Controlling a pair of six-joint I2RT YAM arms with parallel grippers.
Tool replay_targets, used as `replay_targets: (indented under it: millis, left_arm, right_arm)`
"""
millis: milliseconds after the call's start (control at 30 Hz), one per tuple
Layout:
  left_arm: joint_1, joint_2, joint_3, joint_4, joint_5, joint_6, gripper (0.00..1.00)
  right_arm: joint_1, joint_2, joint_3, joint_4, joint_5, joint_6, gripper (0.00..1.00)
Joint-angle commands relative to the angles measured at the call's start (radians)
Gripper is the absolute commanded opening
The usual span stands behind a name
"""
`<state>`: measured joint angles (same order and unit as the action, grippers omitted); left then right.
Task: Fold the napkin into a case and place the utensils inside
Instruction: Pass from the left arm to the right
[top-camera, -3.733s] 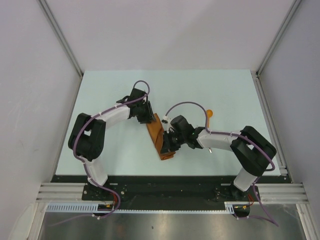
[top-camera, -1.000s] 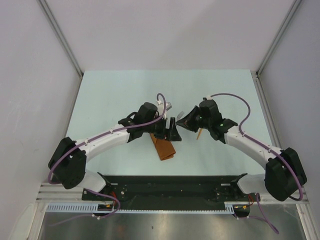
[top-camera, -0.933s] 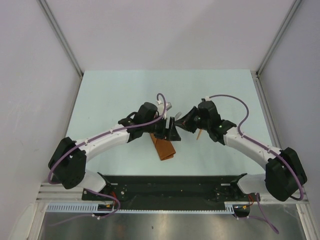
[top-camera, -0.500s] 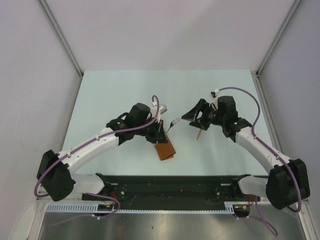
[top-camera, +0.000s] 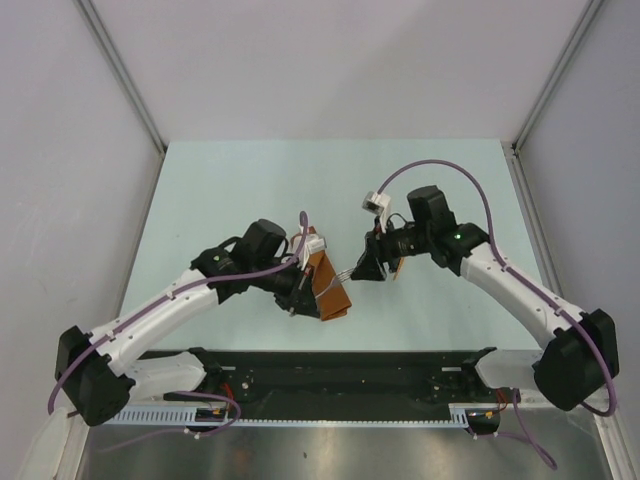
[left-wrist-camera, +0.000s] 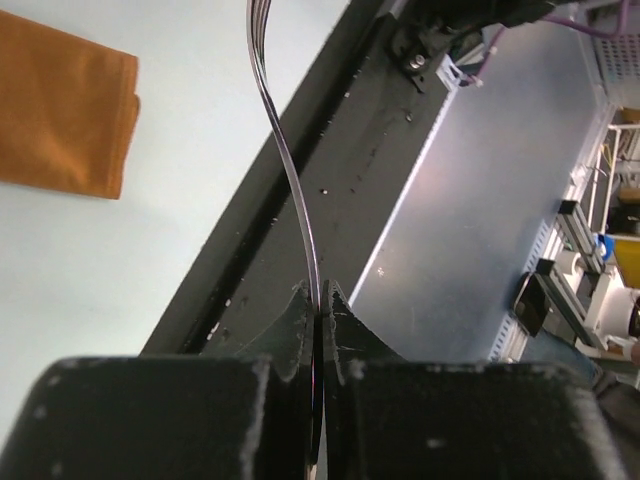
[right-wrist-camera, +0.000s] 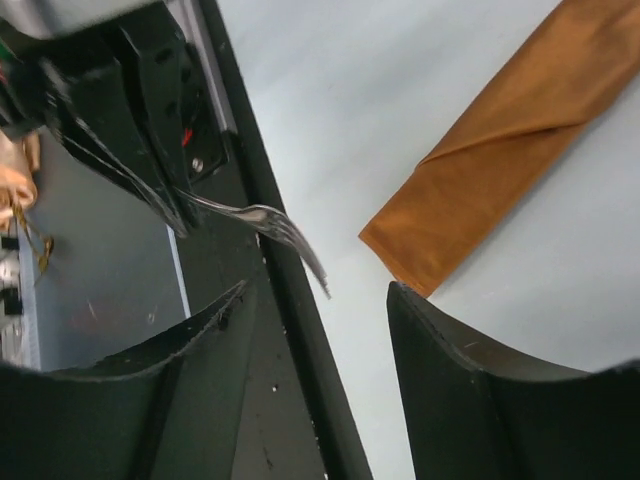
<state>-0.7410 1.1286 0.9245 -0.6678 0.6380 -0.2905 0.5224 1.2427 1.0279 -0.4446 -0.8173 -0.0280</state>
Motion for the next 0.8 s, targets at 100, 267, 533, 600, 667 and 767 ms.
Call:
replay_targets:
  millis: [100, 267, 533, 600, 667, 767]
  left_arm:
    - [0.003, -0.024, 0.002, -0.009, 0.130, 0.062, 0.00]
    - [0.003, -0.017, 0.008, -0.002, 0.149, 0.065, 0.00]
    - [0.014, 0.039, 0.102, -0.062, 0.091, 0.116, 0.00]
    - [0.052, 0.065, 0.135, -0.085, -0.036, 0.076, 0.16]
    - [0.104, 0.047, 0.116, -0.044, -0.108, 0.003, 0.40]
    - [0.228, 0.001, 0.097, 0.057, -0.229, -0.090, 0.63]
  right_arm:
    - [0.057, 0.066, 0.020, -0.014, -0.080, -0.124, 0.57]
    - [0.060, 0.121, 0.043, -0.046, -0.144, -0.148, 0.41]
    - [0.056, 0.111, -0.066, 0.091, -0.186, -0.011, 0.00]
    - [0.033, 0.080, -0.123, 0.182, -0.119, 0.133, 0.00]
    - [0.016, 0.043, -0.173, 0.251, -0.080, 0.324, 0.00]
    - [0.060, -0.058, -0.311, 0.368, 0.073, 0.571, 0.00]
